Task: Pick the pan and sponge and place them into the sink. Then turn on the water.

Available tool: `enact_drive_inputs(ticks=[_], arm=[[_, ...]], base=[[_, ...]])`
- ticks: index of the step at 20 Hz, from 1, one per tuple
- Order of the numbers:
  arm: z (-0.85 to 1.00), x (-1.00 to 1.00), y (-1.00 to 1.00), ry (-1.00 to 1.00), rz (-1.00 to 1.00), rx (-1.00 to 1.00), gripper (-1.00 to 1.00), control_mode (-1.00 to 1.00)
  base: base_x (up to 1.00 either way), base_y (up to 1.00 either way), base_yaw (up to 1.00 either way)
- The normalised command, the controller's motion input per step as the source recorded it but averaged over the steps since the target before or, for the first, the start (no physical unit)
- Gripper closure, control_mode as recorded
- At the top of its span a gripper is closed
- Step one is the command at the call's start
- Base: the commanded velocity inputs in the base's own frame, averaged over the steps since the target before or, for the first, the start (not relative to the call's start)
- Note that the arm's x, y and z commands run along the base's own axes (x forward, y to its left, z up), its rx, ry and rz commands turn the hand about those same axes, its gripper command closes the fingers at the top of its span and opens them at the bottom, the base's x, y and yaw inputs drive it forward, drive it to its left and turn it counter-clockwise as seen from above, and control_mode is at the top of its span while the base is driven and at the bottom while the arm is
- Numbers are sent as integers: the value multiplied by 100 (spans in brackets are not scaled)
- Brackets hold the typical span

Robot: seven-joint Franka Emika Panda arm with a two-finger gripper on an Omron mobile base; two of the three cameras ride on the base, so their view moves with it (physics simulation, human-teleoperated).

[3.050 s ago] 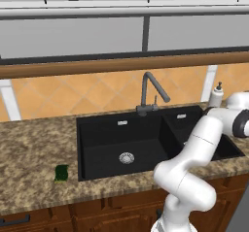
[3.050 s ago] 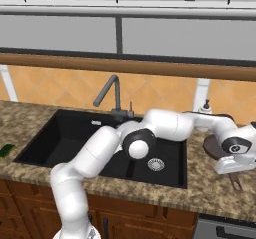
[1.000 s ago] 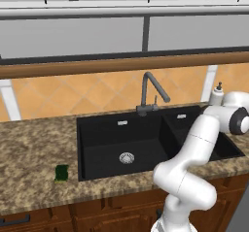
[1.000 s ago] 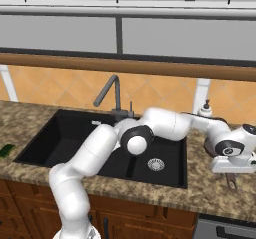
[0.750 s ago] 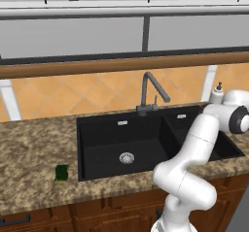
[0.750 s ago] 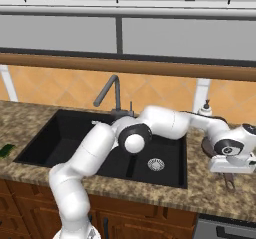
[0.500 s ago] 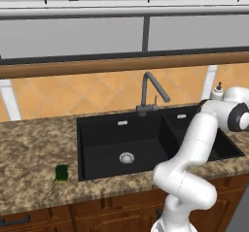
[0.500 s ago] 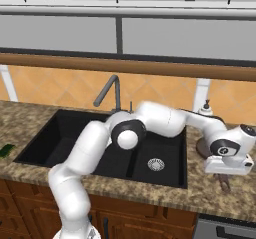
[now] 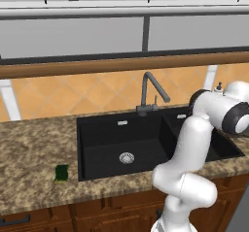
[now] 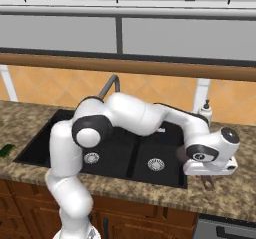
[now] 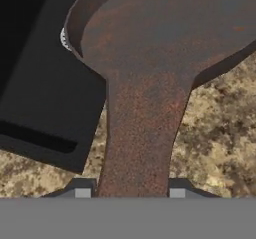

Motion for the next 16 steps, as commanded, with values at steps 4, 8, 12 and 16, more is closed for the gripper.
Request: enact_drive_inputs(ticks=[4, 8, 12, 16], arm=[[50, -3, 100, -19, -5, -14, 100, -100], [49, 0, 98, -4, -5, -6, 100, -100], [52, 0, 81, 1, -4, 0, 100, -100], [50, 0, 61, 15, 0, 2, 100, -100]], base=[[0, 0, 0], [0, 0, 0], [0, 0, 0], [0, 0, 0]])
